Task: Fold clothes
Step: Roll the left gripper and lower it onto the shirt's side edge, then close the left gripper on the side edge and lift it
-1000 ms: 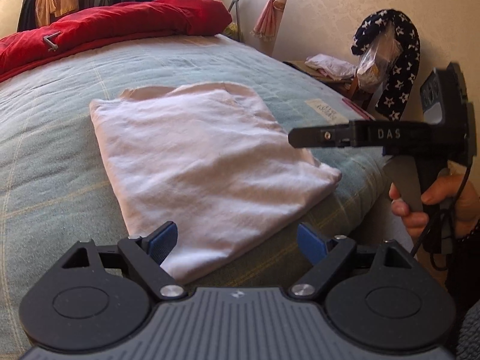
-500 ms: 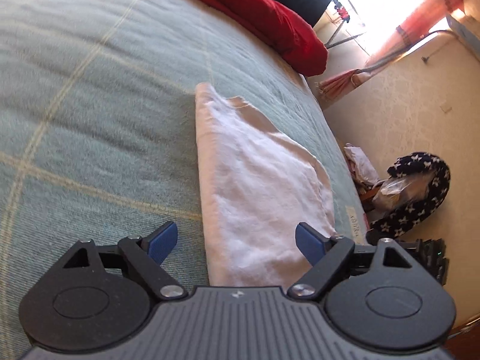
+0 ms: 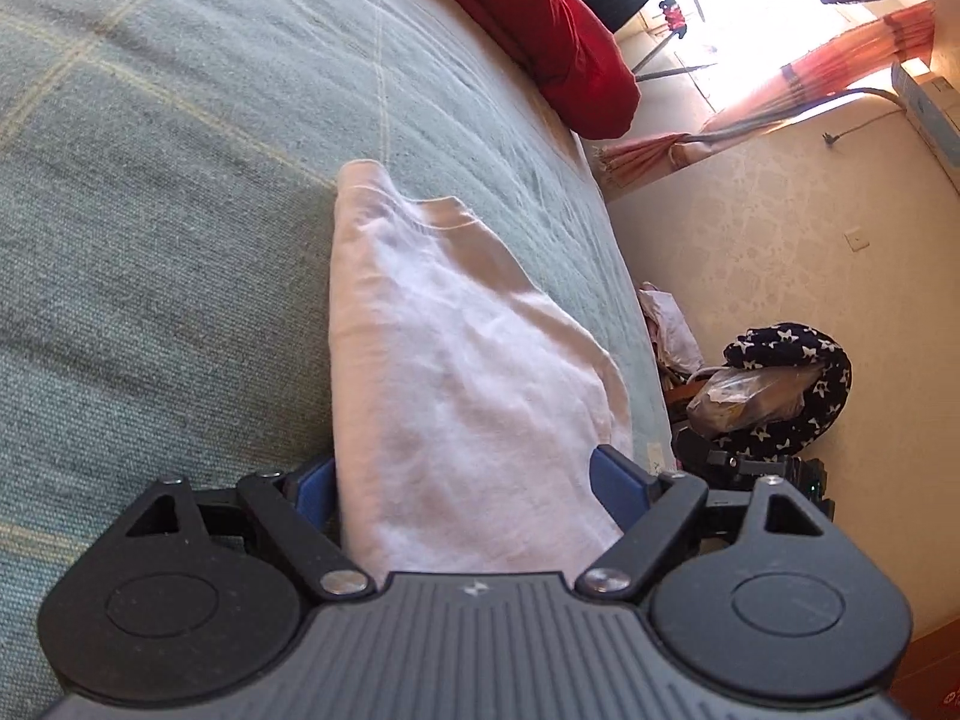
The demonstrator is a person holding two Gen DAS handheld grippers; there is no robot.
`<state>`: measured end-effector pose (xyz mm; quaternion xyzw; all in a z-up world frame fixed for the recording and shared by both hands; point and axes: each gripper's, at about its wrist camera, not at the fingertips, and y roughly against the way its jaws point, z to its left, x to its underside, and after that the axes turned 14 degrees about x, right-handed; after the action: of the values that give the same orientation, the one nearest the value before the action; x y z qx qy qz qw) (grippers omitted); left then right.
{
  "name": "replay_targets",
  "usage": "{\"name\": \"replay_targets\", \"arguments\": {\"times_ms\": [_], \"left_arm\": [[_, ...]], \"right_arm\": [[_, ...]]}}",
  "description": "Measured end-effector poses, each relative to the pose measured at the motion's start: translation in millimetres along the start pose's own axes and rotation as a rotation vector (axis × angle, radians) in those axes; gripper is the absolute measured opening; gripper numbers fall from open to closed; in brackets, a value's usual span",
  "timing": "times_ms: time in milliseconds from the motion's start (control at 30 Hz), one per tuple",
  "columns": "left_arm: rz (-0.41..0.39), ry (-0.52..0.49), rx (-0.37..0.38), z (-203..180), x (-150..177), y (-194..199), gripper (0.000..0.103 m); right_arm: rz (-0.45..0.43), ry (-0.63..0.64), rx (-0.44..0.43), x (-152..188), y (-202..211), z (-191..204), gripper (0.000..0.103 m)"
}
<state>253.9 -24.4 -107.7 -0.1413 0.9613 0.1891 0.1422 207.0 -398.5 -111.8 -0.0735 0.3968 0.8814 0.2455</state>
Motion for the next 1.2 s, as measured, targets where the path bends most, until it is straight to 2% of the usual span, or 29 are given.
{"name": "replay_targets", "arguments": {"times_ms": [167,300,467,700,767,833,967,1033,1100,1200], "left_arm": [[0.056,-0.001,0.022,-5,26,20,0.081],[0.054,0.02,0.04,4,16,14,0.078],[0.056,0.008,0.03,4,-4,-7,0.078],[0.078,-0.037,0.032,3,17,14,0.065],[0.073,-0.008,0.04,9,12,13,0.06],[0.069,0.001,0.038,9,4,7,0.06],[0.068,-0.027,0.024,4,1,0,0.06],[0.064,-0.033,0.024,3,3,2,0.059],[0.059,-0.037,0.011,2,5,3,0.051],[0.054,-0.042,-0.019,0,6,4,0.051]], "right_arm": [[0.042,0.037,-0.013,14,6,2,0.103],[0.057,0.069,-0.012,13,-1,3,0.103],[0.059,-0.044,-0.06,-18,-25,-3,0.103],[0.101,0.078,-0.078,10,-14,0,0.103],[0.108,0.068,-0.075,6,-19,0,0.103],[0.112,0.05,-0.079,-5,-27,1,0.103],[0.074,0.087,-0.071,-8,-31,3,0.103],[0.049,0.121,-0.048,-2,-28,5,0.097],[0.027,0.146,-0.014,3,-26,5,0.09],[0.033,0.105,0.003,-1,-27,0,0.082]]}}
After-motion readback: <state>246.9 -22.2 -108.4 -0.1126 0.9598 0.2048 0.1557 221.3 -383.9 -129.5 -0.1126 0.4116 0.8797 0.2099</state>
